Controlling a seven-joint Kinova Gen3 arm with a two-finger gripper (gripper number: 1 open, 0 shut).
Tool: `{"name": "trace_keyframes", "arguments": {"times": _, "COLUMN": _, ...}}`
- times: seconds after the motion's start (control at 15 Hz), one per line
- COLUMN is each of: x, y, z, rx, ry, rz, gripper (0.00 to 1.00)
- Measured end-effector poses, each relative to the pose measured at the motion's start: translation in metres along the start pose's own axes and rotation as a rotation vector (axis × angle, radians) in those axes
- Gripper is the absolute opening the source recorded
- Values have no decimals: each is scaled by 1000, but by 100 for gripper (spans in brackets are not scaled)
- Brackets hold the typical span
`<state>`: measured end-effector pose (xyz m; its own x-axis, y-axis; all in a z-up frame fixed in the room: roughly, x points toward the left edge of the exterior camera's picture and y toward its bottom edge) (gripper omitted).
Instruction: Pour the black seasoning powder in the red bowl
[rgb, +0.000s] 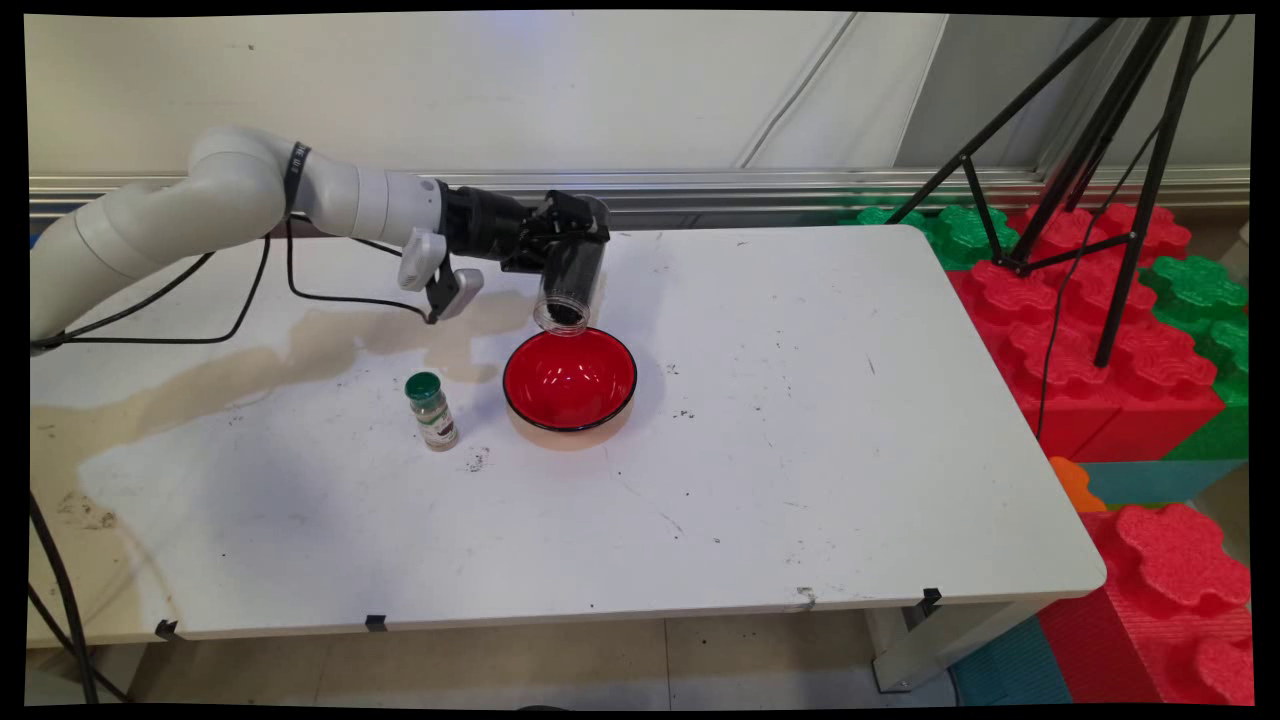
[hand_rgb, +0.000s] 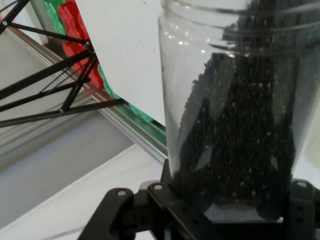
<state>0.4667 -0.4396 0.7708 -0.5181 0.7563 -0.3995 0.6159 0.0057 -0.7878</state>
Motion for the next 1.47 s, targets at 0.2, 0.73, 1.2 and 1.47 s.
{"name": "trace_keyframes", "arguments": {"times": 0.2, "x": 3, "y": -2, "z": -2, "rx": 8, "ry": -2, "rz": 47, "gripper": 0}}
{"name": "trace_keyframes", "arguments": {"times": 0.73, "x": 7, "y": -4, "z": -4, "rx": 21, "ry": -3, "rz": 149, "gripper": 0}}
{"name": "trace_keyframes", "arguments": {"times": 1.2, "x": 8, "y": -5, "z": -5, "rx": 33, "ry": -7, "rz": 245, "gripper": 0}}
{"name": "trace_keyframes", "arguments": {"times": 1.47, "x": 9, "y": -7, "z": -6, "rx": 41, "ry": -9, "rz": 300, "gripper": 0}}
